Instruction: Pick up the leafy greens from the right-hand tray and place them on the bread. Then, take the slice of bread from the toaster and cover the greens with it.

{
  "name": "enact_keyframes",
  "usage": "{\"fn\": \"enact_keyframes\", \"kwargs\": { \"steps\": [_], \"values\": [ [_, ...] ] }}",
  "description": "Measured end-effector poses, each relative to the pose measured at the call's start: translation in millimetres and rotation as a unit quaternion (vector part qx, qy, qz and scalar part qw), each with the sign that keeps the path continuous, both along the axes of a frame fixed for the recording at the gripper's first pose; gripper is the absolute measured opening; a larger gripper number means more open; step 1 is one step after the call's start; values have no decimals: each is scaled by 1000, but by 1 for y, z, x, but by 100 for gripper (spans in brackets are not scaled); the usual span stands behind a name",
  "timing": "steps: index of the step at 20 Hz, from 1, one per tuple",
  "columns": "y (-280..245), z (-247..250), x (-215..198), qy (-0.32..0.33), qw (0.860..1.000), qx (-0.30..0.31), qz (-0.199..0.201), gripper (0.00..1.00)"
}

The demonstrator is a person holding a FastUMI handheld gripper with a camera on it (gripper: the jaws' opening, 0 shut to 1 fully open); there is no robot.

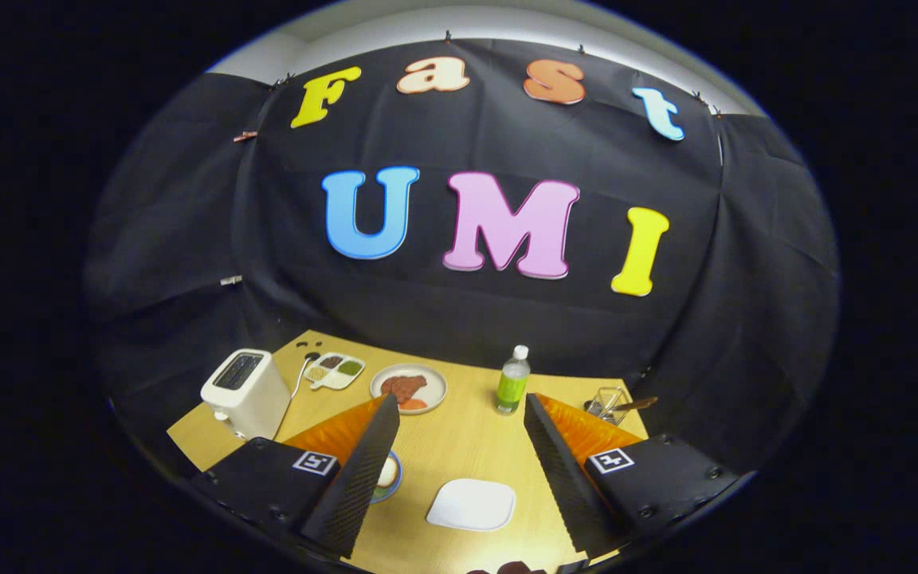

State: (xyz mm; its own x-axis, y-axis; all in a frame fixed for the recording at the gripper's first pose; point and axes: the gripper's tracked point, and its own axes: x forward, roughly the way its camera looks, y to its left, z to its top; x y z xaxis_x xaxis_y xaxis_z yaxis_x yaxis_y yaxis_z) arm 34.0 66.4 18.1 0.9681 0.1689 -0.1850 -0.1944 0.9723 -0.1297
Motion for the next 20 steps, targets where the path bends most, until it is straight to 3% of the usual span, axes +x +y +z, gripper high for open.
{"fn": "enact_keyframes", "kwargs": {
  "steps": [6,14,20],
  "values": [
    [-68,57,-31,-107,993,12,-48,97],
    [-105,40,-30,-128,990,59,-19,97],
    [-111,8,-15,-82,993,83,-8,98]
  ]
}}
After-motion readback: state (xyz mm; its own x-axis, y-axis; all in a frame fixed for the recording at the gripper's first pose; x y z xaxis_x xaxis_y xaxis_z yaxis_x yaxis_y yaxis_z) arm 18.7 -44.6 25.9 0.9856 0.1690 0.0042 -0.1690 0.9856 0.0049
